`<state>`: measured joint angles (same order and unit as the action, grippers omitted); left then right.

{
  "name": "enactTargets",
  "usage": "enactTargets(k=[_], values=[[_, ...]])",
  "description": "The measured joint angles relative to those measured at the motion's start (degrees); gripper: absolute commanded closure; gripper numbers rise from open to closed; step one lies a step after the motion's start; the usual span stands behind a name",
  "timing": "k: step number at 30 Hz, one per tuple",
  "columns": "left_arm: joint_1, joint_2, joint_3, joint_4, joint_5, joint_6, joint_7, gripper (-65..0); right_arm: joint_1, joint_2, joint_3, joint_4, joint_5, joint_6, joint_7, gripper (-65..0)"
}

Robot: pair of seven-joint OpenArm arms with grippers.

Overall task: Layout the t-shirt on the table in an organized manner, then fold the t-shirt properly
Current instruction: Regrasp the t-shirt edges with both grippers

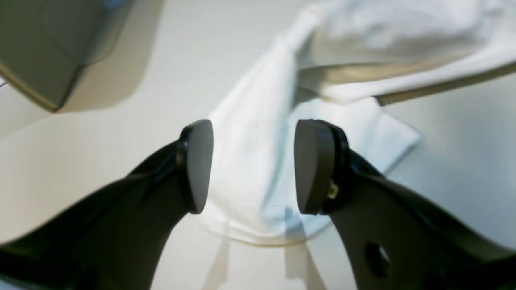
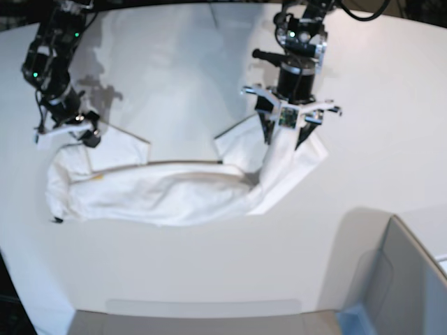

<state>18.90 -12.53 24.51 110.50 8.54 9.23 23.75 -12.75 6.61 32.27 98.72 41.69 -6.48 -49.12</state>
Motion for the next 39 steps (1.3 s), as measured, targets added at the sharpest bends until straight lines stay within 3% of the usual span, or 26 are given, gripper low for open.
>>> enactTargets(k=[3, 5, 8, 12, 19, 25, 28, 33, 39], values=[[0.4, -0.2, -0.2, 0.0, 0.0, 0.2, 0.3, -31.5, -0.4, -3.6, 2.5, -0.8, 0.3, 0.0, -1.9, -25.4], [0.2, -0.5, -0.2, -0.1, 0.0, 0.2, 0.2, -31.5, 0.1, -4.8, 4.8, -0.9, 0.4, 0.1, -4.5, -25.4], [0.0, -0.2, -0.2, -0.5, 0.0, 0.2, 0.2, -31.5, 0.5, -6.0, 9.2, -0.8, 0.5, 0.2, -4.2, -25.4], [0.2, 0.0, 0.0, -0.7, 0.0, 0.2, 0.2, -31.5, 0.2, -6.0, 12.6, -0.8, 0.1, 0.0, -4.3, -25.4], [0.1, -0.2, -0.1, -0.7, 0.0, 0.2, 0.2, -31.5, 3.1, -5.6, 12.5, -6.4, 1.9, 0.9, -3.5, -25.4], [0.0, -0.3, -0.1, -0.8, 0.0, 0.2, 0.2, -31.5, 7.9, -2.0, 8.5, -13.1, 2.5, 1.4, -2.3, -25.1], [0.0, -0.3, -0.2, -1.8, 0.0, 0.3, 0.1, -31.5, 9.6, -0.6, 5.7, -15.0, 2.3, 1.3, -2.1, -20.1], [-0.2, -0.5, 2.3, -2.7, 0.1, 0.5, 0.0, -31.4, 9.7, -1.0, 4.9, -15.2, 1.8, 1.2, -2.4, -0.8], [-5.0, -0.4, 9.4, -9.7, -0.2, -0.1, 0.2, -31.4, 9.6, -0.8, 5.0, -14.6, 1.6, 1.0, -2.9, 0.0]])
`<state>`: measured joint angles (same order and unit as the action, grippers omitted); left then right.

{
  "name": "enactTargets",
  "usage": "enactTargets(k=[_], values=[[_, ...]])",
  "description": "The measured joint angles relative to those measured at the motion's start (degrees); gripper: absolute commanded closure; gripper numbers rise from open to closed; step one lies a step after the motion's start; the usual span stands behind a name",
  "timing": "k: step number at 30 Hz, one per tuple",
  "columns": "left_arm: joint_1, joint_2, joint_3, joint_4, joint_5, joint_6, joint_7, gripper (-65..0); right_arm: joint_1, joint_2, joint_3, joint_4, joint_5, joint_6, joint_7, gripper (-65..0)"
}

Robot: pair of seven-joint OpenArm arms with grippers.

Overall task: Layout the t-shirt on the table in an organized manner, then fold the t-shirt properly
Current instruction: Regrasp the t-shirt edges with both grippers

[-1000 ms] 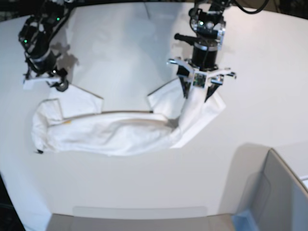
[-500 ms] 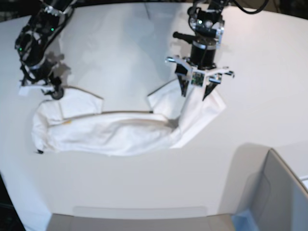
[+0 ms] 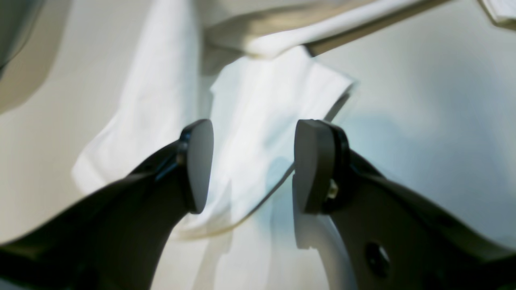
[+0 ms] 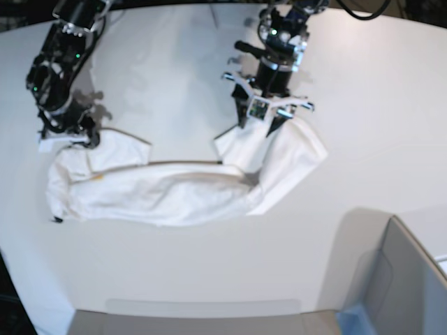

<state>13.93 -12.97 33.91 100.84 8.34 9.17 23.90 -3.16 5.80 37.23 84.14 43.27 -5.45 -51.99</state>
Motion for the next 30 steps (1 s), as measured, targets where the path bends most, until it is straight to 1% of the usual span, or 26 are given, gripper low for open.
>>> enactTargets(k=[6, 7, 9, 10, 11, 12, 13, 14, 16, 21, 23, 25, 26, 28, 30], values=[[-2.9, 0.0, 4.5, -2.8, 0.2, 0.3, 0.4, -31.7, -0.9, 0.3, -0.3, 2.1, -1.1, -0.6, -1.2, 0.0], [-3.6, 0.1, 5.2, -3.4, 0.2, 0.2, 2.5, -31.7, -1.2, 0.3, -0.3, 2.6, -1.1, -0.6, -1.2, 0.0], [-6.7, 0.0, 8.2, -4.9, 0.0, 0.3, 10.9, -31.7, -1.5, 0.4, -0.3, 3.3, -1.3, -0.8, -1.4, 0.0], [-8.3, -0.3, 9.9, -5.3, -0.2, 0.3, 13.6, -31.7, -1.6, 0.3, -0.3, 3.4, -1.2, -0.8, -1.4, 0.0], [-10.2, -0.4, 12.0, -5.3, 0.5, 1.2, 17.1, -31.7, -1.5, 0.3, -0.3, 3.5, -1.6, -0.8, -1.4, 0.0], [-12.3, -0.3, 13.6, -5.2, 0.4, 1.1, 20.5, -31.7, -1.4, 0.3, -0.3, 3.5, -1.4, -0.8, -1.4, 0.0], [-13.8, -0.2, 14.6, -5.3, -0.2, 0.2, 21.9, -31.7, -1.5, 0.3, -0.3, 3.5, -1.2, -0.7, -1.4, 0.0], [-14.9, 0.0, 15.6, -5.3, -0.1, 0.5, 22.5, -31.7, -1.4, 0.3, -0.3, 3.5, -1.3, -0.8, -1.6, 0.0], [-15.2, 0.6, 15.6, -5.3, 0.2, 0.7, 22.4, -31.7, -1.4, 0.3, -0.3, 3.5, -1.5, -0.8, -1.6, 0.0], [-15.8, 0.3, 15.5, -7.1, 0.2, 0.7, 22.3, -31.7, -1.4, 0.2, -0.3, 3.5, -1.5, -0.8, -1.6, 0.0], [-18.3, 0.6, 15.5, -10.4, 0.2, 0.7, 21.5, -31.6, -1.5, 0.2, -0.4, 3.5, -1.4, -0.8, -1.6, 0.0], [-20.6, 1.4, 15.5, -14.2, 0.7, 0.8, 19.2, -31.5, -1.5, 0.2, -0.4, 3.5, -1.5, -0.8, -1.6, 0.0], [-21.2, 1.7, 15.2, -15.6, 0.7, 1.6, 18.8, -31.5, -1.5, 0.2, -0.4, 3.5, -1.5, -0.8, -1.6, 0.0], [-21.7, 2.4, 14.2, -17.2, 0.9, 1.6, 16.7, -31.5, -1.4, 0.2, -0.5, 3.5, -1.4, -0.8, -1.6, 0.0], [-21.6, 2.7, 13.1, -17.3, 0.8, 1.6, 16.5, -31.2, -1.5, 0.2, -0.5, 3.5, -1.5, -0.8, -1.6, 0.0]])
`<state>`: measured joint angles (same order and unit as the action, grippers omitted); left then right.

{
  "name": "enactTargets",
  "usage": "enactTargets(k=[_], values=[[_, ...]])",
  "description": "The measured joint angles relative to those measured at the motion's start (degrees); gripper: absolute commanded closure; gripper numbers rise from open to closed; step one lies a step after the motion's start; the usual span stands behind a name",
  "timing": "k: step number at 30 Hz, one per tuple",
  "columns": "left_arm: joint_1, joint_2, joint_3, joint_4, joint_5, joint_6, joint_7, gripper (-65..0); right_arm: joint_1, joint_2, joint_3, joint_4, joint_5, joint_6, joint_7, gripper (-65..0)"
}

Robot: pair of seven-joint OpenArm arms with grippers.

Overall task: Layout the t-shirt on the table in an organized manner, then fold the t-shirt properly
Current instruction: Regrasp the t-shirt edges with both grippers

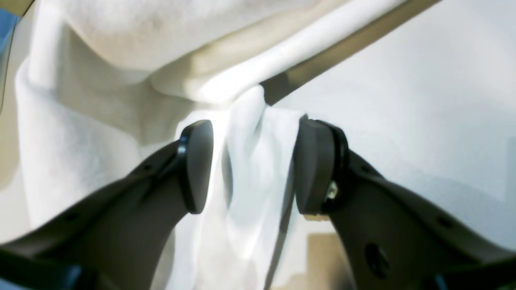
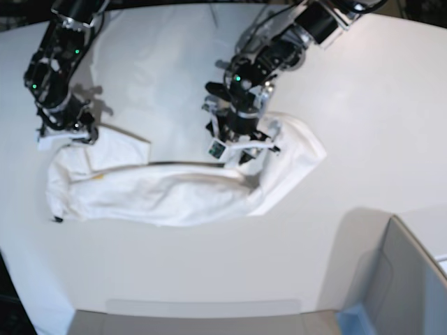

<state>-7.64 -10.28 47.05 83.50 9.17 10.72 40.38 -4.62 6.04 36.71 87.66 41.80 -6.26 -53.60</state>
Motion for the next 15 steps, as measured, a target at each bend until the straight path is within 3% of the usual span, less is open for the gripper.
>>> enactTargets(k=[2, 7, 11, 15], values=[[0.0, 0.0, -0.3, -0.1, -0.2, -0.1, 0.0, -26.2, 0.0, 0.1, -0.2, 0.0, 0.0, 0.0, 0.0, 0.0], [0.0, 0.0, -0.7, -0.4, -0.2, -0.5, 0.4, -1.6, -0.5, 3.3, -5.6, 0.1, -1.4, 0.2, 0.1, 0.0], [0.8, 0.9, -6.9, -0.1, -0.8, -1.1, 0.4, 0.0, -0.5, 3.8, -8.0, 5.4, -8.6, -0.4, 0.4, 0.0], [4.5, 0.7, -14.2, 9.1, -1.4, -0.9, 2.2, 0.0, -0.3, 3.9, -13.2, 14.8, -15.3, 0.4, 5.9, 0.0]])
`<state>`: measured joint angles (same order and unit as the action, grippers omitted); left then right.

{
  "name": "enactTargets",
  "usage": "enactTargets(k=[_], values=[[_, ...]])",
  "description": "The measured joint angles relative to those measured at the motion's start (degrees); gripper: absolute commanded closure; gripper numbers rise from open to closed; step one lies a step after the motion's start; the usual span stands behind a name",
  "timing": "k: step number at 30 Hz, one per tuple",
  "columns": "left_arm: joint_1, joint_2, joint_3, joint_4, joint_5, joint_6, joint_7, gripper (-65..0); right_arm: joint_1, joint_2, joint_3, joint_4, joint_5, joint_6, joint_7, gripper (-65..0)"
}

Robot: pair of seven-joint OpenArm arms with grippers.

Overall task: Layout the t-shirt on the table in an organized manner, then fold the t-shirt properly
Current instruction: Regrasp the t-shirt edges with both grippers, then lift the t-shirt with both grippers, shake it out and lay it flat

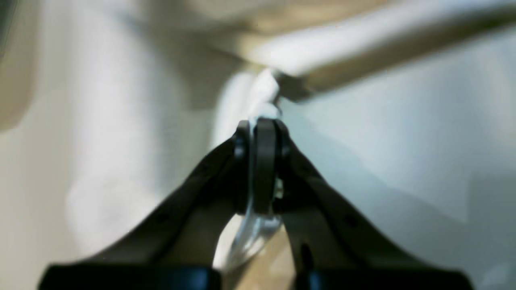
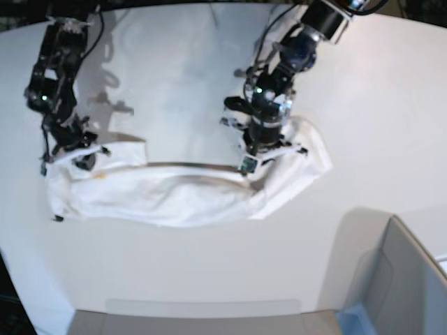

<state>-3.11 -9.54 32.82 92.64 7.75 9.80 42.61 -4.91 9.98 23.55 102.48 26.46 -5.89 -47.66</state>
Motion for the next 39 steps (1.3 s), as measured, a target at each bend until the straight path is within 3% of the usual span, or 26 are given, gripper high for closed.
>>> enactTargets(k=[4, 9, 14, 20, 23, 27, 30, 34, 39], values=[[4.8, 0.2, -6.4, 11.9, -0.1, 0.0, -2.8, 0.0, -0.2, 0.0, -1.5, 5.7, -4.4, -0.3, 1.2, 0.0], [9.0, 0.1, -12.6, 21.2, -0.2, -0.1, -4.6, 0.0, 1.6, 0.5, -1.3, 11.9, -4.2, -0.1, 1.1, 0.0], [14.1, 0.2, -17.5, 23.5, 0.2, 0.0, -13.2, 0.0, 3.7, 3.8, 2.4, 14.8, -4.2, -0.2, 2.8, 0.0], [18.9, 1.2, -27.4, 23.5, 0.2, -0.2, -35.4, 0.0, 5.4, 7.7, 7.4, 14.7, -4.2, -0.3, 10.6, 0.0], [18.9, 4.5, -33.2, 23.5, 0.2, 0.1, -44.7, 0.0, 6.3, 9.2, 6.9, 14.7, -3.4, 0.1, 10.9, 0.0], [18.6, 8.8, -37.5, 23.5, 0.2, 0.2, -53.4, 0.0, 9.0, 9.4, 7.0, 14.8, 1.0, 0.1, 16.4, 0.0], [18.7, 9.0, -38.3, 23.5, 0.2, -0.1, -60.1, 0.0, 11.6, 9.6, 4.7, 14.9, 5.2, -0.5, 20.4, 0.0], [18.7, 10.0, -38.4, 23.5, 0.4, 0.1, -74.0, 0.0, 15.1, 9.2, -1.1, 14.9, 6.1, 0.1, 26.6, 0.0], [19.5, 16.1, -40.6, 23.6, 1.4, -0.1, -85.7, 0.0, 17.2, 7.6, -2.5, 14.9, 6.2, 0.0, 34.2, 0.0]])
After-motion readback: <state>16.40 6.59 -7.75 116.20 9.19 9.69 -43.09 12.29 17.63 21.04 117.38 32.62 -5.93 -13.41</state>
